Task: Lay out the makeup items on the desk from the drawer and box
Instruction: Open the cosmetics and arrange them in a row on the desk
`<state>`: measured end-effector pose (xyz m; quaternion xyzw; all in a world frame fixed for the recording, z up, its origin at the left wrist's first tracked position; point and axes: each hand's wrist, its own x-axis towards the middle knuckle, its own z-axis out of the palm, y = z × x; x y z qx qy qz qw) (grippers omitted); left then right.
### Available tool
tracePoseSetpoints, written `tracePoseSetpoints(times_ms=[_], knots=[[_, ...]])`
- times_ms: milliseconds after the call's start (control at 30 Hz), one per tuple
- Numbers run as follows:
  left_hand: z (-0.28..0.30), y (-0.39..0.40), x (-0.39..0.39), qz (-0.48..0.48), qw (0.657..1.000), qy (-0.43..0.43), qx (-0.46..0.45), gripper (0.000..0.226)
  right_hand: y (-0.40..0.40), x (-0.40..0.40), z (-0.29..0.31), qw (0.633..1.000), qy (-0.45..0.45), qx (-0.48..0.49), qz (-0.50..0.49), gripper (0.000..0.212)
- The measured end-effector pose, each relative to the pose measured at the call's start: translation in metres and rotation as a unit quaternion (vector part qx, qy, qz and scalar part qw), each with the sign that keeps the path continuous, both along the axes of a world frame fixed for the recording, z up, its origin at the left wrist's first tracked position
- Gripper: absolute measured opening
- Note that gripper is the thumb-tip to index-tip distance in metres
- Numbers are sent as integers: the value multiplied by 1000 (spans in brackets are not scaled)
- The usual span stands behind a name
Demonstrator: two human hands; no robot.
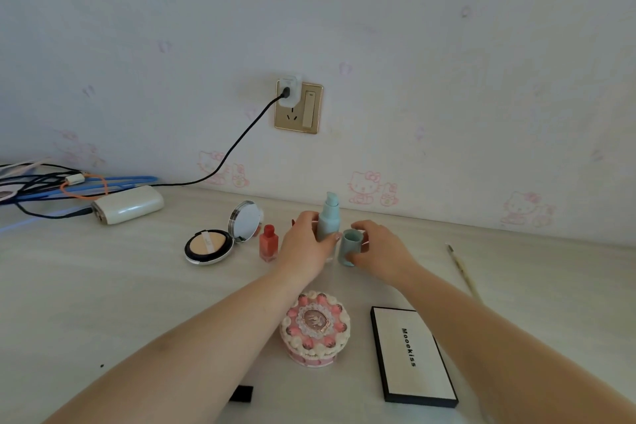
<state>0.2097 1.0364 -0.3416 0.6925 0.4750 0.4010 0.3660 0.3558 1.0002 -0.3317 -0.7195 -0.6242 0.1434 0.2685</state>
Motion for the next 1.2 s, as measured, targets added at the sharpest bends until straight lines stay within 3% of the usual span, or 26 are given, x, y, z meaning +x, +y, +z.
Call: tracePoseSetpoints(times_ms=[200,300,400,500,633,767,900,1033,1200], knots=[[14,-1,-2,-20,999,-24,-7,76,-9,7,3,1000,15,-5,-13,76],[29,-5,-2,-25,999,-47,9,82,-18,14,12,999,26,6,-23,75],[46,-14,-2,9,991,-65,114,68,-31,25,21,998,32,30,-41,71],[60,-28,5,30,969,-46,241,32,-48,41,24,996,29,48,-76,64],[63,-52,34,-71,967,-33,244,8,-72,70,19,993,-4,18,-120,54],[47,-67,72,-182,957,78,212,8,-96,103,13,982,-65,-56,-168,51],[28,-68,105,-199,944,185,185,11,-105,125,5,970,-89,-94,-205,50],[16,-59,129,-184,913,330,156,26,-94,128,-1,962,-126,-116,-214,34],[6,-55,150,-185,903,365,127,32,-75,133,-7,949,-185,-117,-229,27]])
